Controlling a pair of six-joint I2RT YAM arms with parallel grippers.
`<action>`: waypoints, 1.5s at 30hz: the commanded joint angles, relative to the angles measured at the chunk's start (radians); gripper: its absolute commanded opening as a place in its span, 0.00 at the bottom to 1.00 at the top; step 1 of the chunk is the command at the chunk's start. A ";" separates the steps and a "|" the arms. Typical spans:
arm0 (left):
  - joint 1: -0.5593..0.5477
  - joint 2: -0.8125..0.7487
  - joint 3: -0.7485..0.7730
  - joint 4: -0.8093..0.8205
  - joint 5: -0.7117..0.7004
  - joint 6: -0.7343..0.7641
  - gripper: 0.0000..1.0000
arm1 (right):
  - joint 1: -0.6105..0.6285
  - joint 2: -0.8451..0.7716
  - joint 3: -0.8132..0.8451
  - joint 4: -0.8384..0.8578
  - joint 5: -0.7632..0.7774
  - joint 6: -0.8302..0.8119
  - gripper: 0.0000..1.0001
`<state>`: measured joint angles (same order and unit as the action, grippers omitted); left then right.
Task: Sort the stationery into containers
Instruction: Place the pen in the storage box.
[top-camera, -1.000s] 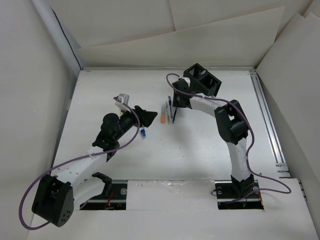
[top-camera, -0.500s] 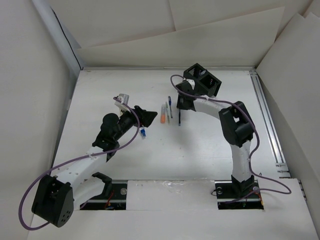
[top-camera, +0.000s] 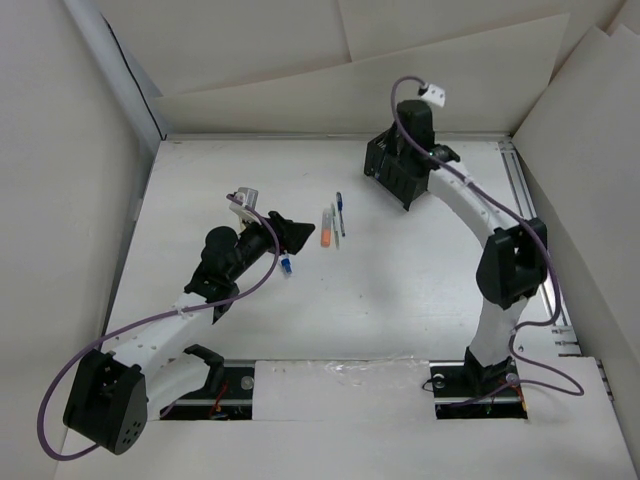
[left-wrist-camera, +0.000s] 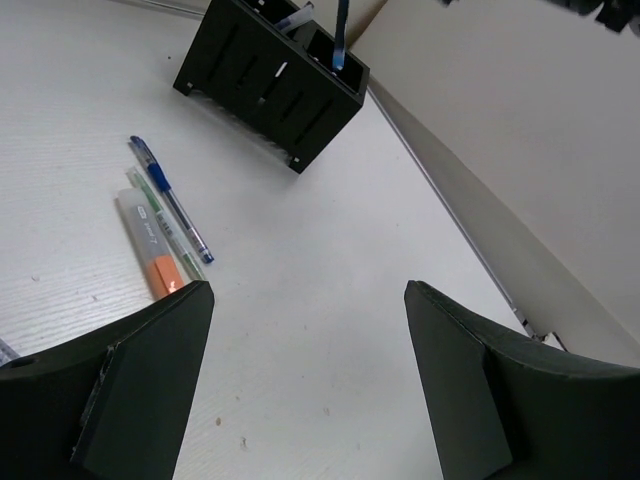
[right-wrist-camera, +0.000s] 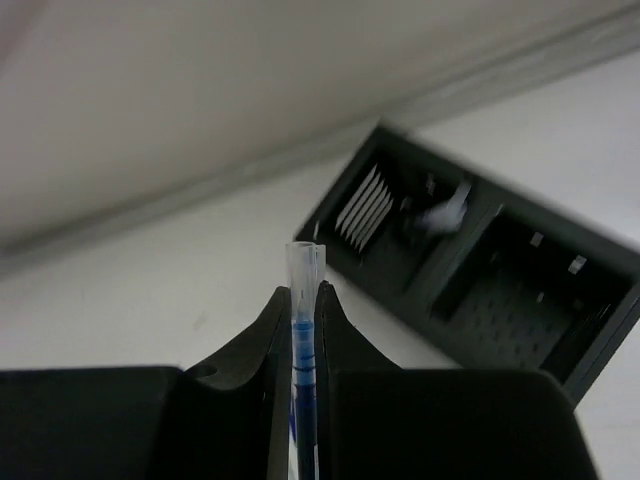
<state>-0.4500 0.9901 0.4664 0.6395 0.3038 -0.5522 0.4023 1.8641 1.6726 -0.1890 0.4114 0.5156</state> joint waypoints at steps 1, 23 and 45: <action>-0.003 -0.007 0.014 0.051 0.015 -0.005 0.74 | -0.080 0.073 0.134 0.083 0.162 -0.015 0.00; -0.003 0.042 0.023 0.051 0.015 0.005 0.74 | -0.111 0.423 0.440 0.275 0.395 -0.149 0.00; -0.003 0.013 0.023 0.051 0.015 0.005 0.74 | -0.017 0.141 0.104 0.361 0.425 -0.186 0.48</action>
<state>-0.4500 1.0378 0.4664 0.6399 0.3107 -0.5549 0.3542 2.1159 1.7954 0.0986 0.8341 0.3431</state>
